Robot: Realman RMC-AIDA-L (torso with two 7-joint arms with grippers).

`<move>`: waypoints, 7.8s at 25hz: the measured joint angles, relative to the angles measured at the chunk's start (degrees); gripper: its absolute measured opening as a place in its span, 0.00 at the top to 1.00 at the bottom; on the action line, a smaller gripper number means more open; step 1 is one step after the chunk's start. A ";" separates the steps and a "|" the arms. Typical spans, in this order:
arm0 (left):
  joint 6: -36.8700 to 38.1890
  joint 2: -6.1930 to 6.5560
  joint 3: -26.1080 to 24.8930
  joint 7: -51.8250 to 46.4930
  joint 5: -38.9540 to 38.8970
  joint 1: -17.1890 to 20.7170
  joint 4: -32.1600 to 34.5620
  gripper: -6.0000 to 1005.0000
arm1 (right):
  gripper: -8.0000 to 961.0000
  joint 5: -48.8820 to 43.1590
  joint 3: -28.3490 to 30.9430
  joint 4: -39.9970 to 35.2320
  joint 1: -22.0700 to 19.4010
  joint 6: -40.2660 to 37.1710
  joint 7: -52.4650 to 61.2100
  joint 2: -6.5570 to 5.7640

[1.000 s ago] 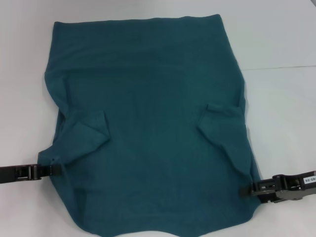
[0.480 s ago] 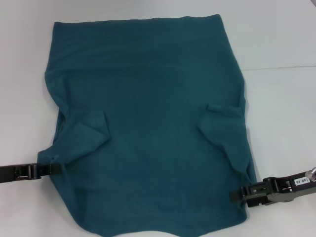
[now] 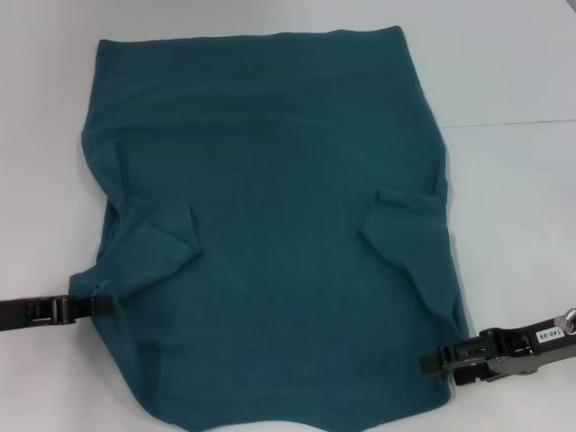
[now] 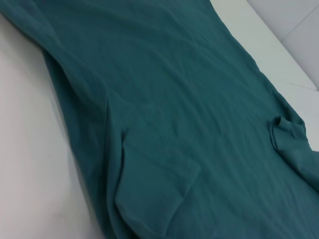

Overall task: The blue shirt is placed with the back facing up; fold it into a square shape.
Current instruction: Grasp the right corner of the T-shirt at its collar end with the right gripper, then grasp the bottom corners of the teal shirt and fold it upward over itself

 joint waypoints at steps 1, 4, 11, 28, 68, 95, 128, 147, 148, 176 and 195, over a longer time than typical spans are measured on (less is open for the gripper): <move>-0.01 0.00 0.00 0.00 0.00 -0.03 0.00 0.91 | 0.03 -0.35 0.00 -0.05 0.07 0.07 0.28 0.00; -0.12 0.00 0.00 0.00 0.00 -0.07 0.00 0.91 | 0.03 -0.74 0.01 -0.13 0.17 0.16 0.97 0.00; -0.43 0.06 0.00 0.00 0.01 -0.10 0.00 0.91 | 0.03 -1.56 -0.01 -0.14 0.60 0.85 2.03 -0.28; -0.66 0.28 0.00 0.00 -0.64 -0.10 0.00 0.91 | 0.04 -1.03 3.44 0.44 0.80 1.71 0.68 0.31; -0.69 0.11 0.00 0.66 -0.76 -0.09 0.00 0.91 | 0.04 3.10 8.86 2.59 -4.54 3.54 -0.48 -0.35; -1.40 0.44 0.00 0.70 -1.41 -0.27 -0.53 0.91 | 0.06 2.95 8.79 3.37 -4.21 3.75 -0.60 -0.16; 0.00 0.42 -0.27 0.32 -1.50 0.98 -0.15 0.91 | 0.91 3.41 15.05 2.89 -7.44 3.46 -5.67 -0.57; 8.26 -0.48 -6.79 1.81 -2.00 8.34 1.63 0.91 | 0.91 3.40 20.73 2.76 -11.04 -0.74 -16.98 -0.94; 8.33 -0.61 -6.80 1.88 -1.97 8.74 1.63 0.91 | 0.91 3.40 20.85 2.76 -11.39 -0.84 -17.16 -0.95; 17.86 -2.53 -12.28 7.46 -2.02 16.29 2.46 0.91 | 0.91 3.11 25.89 1.43 -20.85 -8.58 -22.82 -0.79; 16.97 -0.20 -14.40 7.59 -5.23 7.69 -3.97 0.91 | 0.91 3.39 28.35 1.15 -13.73 -7.87 -22.26 -1.47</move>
